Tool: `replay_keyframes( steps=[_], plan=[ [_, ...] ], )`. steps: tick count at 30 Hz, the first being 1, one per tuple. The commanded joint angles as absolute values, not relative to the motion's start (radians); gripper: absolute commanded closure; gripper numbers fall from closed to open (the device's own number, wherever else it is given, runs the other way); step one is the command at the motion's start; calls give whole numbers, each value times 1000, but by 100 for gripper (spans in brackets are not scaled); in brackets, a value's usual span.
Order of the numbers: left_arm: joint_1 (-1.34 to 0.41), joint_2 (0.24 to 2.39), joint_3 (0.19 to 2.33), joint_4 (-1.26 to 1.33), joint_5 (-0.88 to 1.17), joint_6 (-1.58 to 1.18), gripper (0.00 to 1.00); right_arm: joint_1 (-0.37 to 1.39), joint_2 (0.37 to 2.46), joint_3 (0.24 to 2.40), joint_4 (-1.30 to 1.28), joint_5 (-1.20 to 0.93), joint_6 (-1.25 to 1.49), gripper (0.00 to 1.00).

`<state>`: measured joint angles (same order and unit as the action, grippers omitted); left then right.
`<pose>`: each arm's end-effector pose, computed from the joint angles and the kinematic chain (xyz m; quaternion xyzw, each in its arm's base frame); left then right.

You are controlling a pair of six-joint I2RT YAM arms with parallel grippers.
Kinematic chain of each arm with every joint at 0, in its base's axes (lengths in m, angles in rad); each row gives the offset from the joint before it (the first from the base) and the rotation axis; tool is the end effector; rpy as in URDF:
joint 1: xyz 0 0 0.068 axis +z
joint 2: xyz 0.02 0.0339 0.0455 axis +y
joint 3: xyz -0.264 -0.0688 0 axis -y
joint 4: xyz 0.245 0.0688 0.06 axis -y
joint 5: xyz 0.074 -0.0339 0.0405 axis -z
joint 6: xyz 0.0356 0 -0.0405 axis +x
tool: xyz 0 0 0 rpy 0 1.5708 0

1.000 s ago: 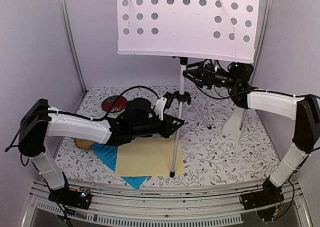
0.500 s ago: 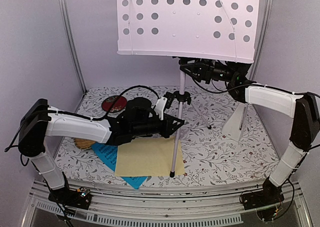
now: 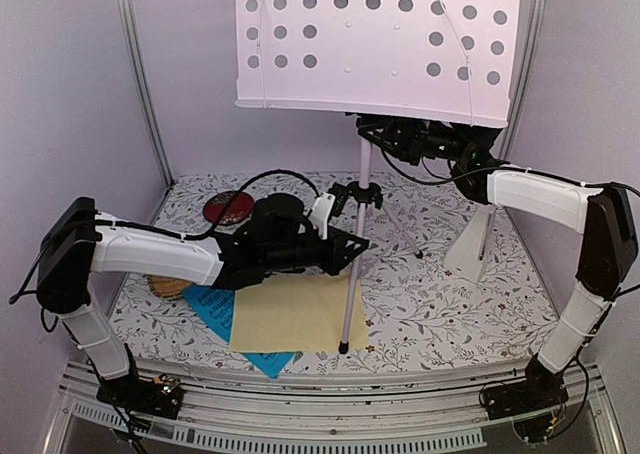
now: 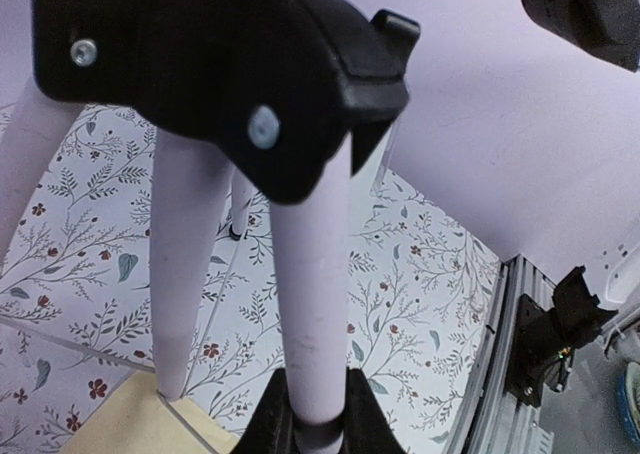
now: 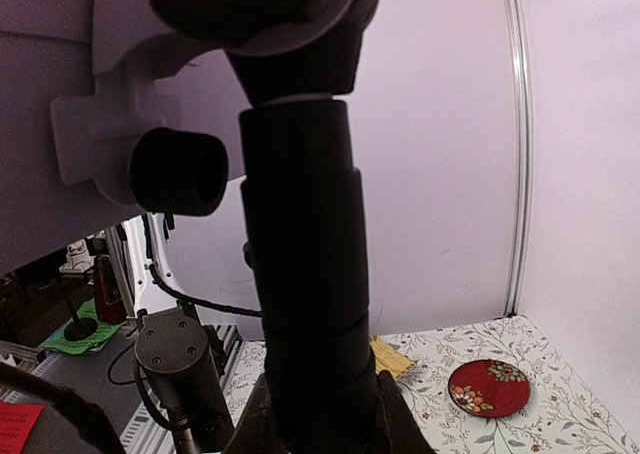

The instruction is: Pack up the instrument practice props

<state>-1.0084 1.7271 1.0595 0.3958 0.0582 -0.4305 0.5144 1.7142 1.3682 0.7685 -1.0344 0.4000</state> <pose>0.2095 -0.3362 0.2403 0.2437 0.7580 -0.4158 0.4394 0.3268 0.2198 0.3859 -0.4415 0.4476 0.5631 0.5363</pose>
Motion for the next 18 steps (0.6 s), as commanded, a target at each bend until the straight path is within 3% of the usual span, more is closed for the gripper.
replay_keyframes(
  steps=[1,18],
  plan=[
    [-1001,1733,1115,389,29,-364,100,528,1672,1380,783,-1045,467,99],
    [-1008,1718,1343,466,9,-249,100,539,1496,1297,745,-1002,428,99]
  ],
)
